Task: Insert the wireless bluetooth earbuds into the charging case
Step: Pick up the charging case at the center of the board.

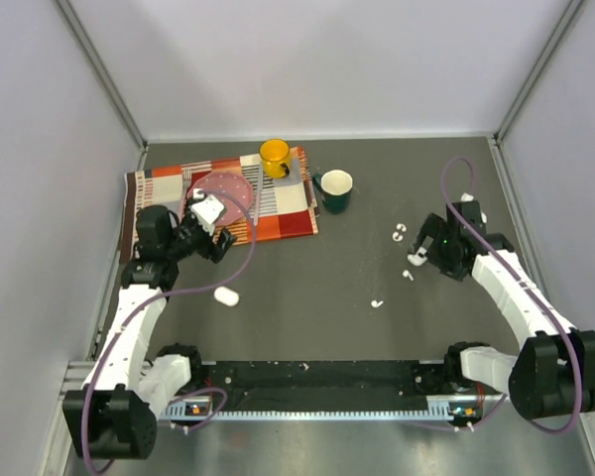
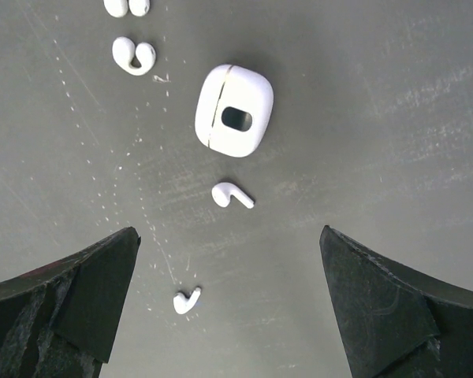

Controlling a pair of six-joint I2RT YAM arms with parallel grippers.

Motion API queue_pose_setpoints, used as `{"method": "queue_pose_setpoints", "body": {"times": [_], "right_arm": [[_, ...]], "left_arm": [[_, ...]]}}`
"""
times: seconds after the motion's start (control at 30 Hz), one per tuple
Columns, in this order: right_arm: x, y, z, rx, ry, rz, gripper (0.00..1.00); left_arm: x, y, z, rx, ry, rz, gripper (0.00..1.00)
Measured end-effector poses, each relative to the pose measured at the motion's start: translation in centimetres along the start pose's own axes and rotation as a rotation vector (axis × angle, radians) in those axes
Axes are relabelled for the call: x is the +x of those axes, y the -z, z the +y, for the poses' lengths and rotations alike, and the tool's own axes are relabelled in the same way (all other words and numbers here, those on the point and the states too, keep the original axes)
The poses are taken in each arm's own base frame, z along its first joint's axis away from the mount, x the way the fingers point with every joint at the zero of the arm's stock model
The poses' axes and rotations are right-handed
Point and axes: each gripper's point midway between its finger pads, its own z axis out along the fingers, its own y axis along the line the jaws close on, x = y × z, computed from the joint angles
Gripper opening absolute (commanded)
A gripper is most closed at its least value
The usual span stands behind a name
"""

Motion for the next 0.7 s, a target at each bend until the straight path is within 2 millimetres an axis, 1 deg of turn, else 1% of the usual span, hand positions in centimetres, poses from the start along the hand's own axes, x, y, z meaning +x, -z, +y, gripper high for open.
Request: {"method": "queue_pose_setpoints", "body": {"times": [0.07, 0.13, 0.23, 0.3, 0.37, 0.47, 0.6, 0.7], "right_arm": [[0.7, -0.1, -0.2, -0.002, -0.002, 0.020, 0.99], [2.0, -0.3, 0.2, -0.040, 0.005, 0.061, 0.99], [4.7, -0.1, 0.8, -0.092, 0.050, 0.124, 0.99], [7.1, 0.5, 1.9, -0.155, 0.103, 0.180, 0.97], [8.8, 1.1, 2.9, -0.206, 0.147, 0.218, 0.95], [10.5, 1.6, 3.5, -0.252, 0.163, 0.257, 0.95], [12.7, 1.6, 3.9, -0.281, 0.143, 0.314, 0.95], [14.4, 1.7, 4.7, -0.301, 0.142, 0.354, 0.96]], "left_arm": [[-0.2, 0.1, -0.3, -0.001, 0.001, -0.027, 0.76], [-0.4, 0.2, -0.4, -0.006, 0.004, -0.042, 0.76], [-0.8, 0.2, -0.2, -0.017, 0.002, -0.058, 0.76], [-0.9, 0.2, 0.0, -0.022, 0.001, -0.063, 0.76], [-0.9, 0.2, 0.1, -0.028, 0.002, -0.063, 0.76], [-0.9, 0.2, 0.2, -0.034, 0.005, -0.062, 0.77], [-1.0, 0.2, 0.3, -0.041, 0.006, -0.062, 0.77], [-0.9, 0.2, 0.4, -0.046, 0.007, -0.060, 0.77]]}}
